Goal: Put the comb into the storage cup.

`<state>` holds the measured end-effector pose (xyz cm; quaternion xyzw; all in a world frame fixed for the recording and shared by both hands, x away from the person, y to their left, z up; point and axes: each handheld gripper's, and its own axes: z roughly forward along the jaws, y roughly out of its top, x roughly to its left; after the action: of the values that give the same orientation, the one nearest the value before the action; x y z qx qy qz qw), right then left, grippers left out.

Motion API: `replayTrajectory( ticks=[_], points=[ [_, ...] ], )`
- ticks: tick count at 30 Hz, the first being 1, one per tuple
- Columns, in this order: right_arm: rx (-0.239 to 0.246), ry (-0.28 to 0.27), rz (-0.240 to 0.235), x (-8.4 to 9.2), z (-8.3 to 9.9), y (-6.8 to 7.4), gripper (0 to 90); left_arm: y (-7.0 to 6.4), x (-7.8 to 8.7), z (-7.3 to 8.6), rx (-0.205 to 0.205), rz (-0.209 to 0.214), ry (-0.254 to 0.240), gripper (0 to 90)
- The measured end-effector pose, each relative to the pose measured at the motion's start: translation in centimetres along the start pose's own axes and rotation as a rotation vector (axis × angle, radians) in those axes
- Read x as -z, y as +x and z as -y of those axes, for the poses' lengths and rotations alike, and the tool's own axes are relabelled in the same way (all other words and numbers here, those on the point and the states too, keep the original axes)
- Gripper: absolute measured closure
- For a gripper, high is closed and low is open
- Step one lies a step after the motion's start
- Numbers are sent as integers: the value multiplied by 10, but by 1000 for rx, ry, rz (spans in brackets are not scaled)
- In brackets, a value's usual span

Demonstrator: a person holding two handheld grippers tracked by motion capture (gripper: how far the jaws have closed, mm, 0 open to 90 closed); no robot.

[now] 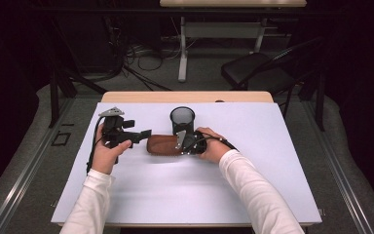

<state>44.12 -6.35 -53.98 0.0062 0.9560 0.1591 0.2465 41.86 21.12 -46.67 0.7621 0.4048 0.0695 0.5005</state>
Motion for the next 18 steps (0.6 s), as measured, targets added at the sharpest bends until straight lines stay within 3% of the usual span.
replayTrajectory(
  ticks=[18],
  points=[
    [4,-26,49,2,1,6,747,0,0,0,3,-2,3,23]
  ],
)
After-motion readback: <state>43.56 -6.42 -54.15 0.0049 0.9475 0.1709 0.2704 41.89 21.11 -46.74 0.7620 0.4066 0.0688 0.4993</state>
